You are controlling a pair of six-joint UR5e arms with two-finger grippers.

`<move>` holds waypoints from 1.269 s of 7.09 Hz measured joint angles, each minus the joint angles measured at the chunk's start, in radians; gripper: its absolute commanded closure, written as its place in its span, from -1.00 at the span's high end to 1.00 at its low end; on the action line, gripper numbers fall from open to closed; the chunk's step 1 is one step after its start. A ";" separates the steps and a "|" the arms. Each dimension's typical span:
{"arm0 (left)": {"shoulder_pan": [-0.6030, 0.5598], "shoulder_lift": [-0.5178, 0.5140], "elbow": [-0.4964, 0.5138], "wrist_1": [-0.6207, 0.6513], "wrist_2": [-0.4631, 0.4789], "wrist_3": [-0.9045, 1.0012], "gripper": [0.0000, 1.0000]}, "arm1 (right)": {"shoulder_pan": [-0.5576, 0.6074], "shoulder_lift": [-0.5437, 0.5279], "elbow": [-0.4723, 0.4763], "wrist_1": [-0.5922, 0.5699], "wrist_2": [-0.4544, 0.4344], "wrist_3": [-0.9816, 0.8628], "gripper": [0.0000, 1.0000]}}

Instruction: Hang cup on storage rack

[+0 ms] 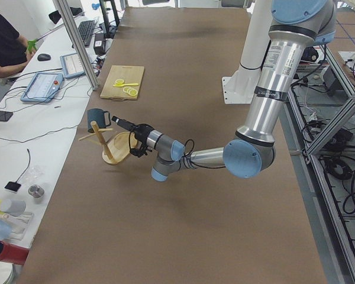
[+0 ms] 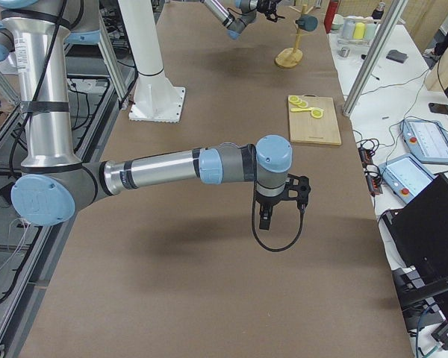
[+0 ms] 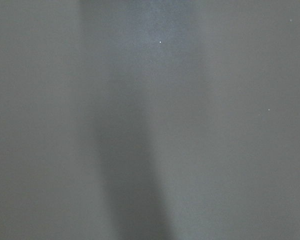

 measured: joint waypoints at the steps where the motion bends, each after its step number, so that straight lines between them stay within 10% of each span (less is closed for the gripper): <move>1: 0.000 0.039 -0.056 -0.002 0.000 0.002 0.97 | 0.000 -0.003 0.000 0.000 -0.001 0.000 1.00; 6: -0.001 0.178 -0.416 0.076 0.008 0.078 0.97 | 0.000 -0.005 -0.005 0.000 -0.003 0.001 1.00; 9: -0.003 0.213 -0.618 0.274 0.010 0.514 0.97 | -0.004 0.001 -0.006 0.000 -0.043 0.001 1.00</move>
